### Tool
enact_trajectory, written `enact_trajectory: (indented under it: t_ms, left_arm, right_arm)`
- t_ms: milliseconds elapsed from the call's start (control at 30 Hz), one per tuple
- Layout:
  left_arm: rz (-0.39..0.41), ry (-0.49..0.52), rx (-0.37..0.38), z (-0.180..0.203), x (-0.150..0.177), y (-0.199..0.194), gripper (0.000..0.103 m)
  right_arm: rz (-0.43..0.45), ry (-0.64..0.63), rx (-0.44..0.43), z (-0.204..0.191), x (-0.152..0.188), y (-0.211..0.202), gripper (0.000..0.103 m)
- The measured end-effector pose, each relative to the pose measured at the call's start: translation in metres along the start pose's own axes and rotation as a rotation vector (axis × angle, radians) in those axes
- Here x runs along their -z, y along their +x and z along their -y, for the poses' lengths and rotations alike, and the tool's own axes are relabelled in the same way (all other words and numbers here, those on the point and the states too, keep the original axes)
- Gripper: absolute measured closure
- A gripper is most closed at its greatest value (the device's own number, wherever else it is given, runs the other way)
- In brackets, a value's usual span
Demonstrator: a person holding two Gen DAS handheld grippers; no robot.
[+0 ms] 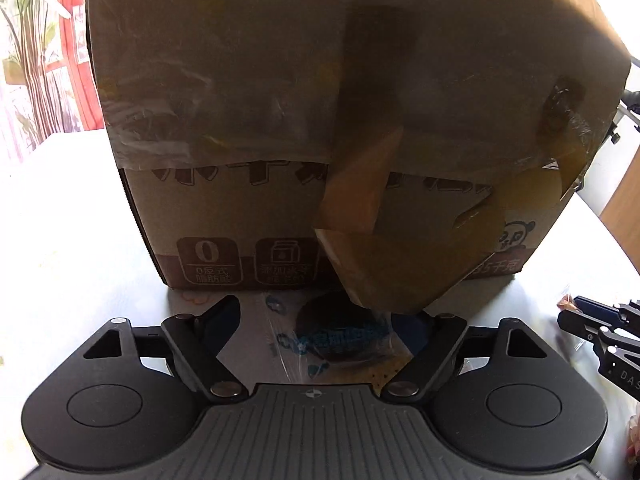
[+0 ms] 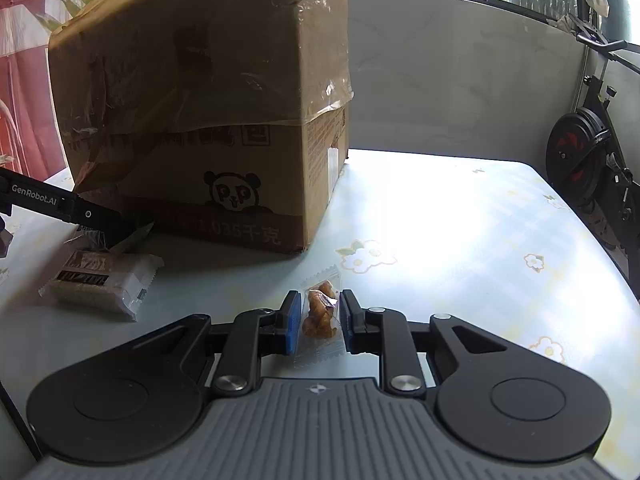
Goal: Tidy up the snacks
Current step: 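Grasp the orange snack with the right tool while the left grasps the clear bag, then carry both packets over the box and open both tools to drop them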
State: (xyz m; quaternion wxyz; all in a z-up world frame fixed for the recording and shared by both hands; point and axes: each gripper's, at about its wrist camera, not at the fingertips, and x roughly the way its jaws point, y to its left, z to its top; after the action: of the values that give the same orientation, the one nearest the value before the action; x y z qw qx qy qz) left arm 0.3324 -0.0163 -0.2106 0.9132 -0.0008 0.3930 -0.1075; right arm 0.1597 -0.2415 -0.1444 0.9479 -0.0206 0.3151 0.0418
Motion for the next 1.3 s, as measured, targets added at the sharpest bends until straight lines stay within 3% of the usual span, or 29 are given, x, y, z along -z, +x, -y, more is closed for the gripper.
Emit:
enact_trajectory:
  t_ms: [233,333,400,667,1000,1300]
  left_arm:
    - [0.003,-0.018,0.019,0.001,0.009,0.006,0.022]
    - [0.024,-0.042,0.03,-0.002,0.013,0.002,0.034]
    - [0.039,-0.03,0.048,-0.001,0.015,-0.008,0.049]
    - [0.039,-0.044,0.031,-0.016,0.035,-0.041,0.053]
    - [0.15,-0.093,0.019,-0.029,0.062,-0.095,0.055]
    - [0.254,-0.091,0.009,-0.03,0.042,-0.129,0.055]
  right_arm:
    - [-0.008,-0.009,-0.002,-0.001,-0.001,0.001,0.08]
    - [-0.009,-0.006,-0.002,-0.001,-0.001,0.002,0.08]
    - [-0.008,-0.005,-0.004,-0.001,-0.002,0.002,0.08]
    - [-0.002,-0.008,-0.008,-0.001,-0.001,0.001,0.08]
    - [0.04,-0.006,-0.016,0.001,0.0,-0.006,0.08]
    - [0.064,0.019,0.022,0.001,-0.001,-0.014,0.08]
